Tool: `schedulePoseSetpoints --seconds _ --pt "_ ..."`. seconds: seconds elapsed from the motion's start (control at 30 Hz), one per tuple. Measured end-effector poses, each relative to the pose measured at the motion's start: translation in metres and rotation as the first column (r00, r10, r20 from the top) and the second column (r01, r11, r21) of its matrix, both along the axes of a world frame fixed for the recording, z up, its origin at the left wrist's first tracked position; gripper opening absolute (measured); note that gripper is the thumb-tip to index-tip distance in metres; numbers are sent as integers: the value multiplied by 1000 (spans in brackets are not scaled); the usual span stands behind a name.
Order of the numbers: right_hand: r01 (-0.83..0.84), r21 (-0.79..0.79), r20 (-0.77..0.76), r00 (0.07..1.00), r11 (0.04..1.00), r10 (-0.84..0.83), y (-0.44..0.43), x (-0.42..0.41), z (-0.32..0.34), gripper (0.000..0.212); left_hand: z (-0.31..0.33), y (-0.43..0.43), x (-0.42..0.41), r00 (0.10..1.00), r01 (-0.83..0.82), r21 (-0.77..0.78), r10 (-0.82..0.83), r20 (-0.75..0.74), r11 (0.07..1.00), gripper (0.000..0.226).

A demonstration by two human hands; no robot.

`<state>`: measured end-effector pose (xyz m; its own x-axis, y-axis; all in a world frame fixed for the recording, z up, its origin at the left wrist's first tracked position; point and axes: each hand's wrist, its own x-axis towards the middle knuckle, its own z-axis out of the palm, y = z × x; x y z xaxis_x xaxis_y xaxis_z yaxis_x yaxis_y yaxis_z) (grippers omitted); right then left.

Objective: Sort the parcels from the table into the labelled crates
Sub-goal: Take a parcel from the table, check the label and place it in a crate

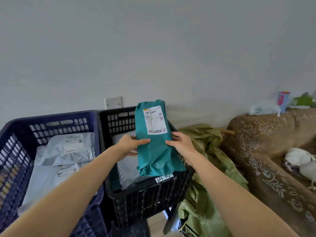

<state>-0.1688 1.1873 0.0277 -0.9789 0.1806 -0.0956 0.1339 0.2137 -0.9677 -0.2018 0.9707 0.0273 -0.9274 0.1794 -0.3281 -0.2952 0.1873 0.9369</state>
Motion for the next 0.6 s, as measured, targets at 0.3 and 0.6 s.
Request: schedulePoseSetpoints --seconds 0.3,0.6 --pt "-183 -46 107 977 982 187 23 -74 -42 49 -29 29 -38 973 -188 -90 198 116 978 43" --pt "-250 -3 215 946 968 244 7 -123 -84 62 -68 30 -80 931 -268 -154 297 213 951 88"
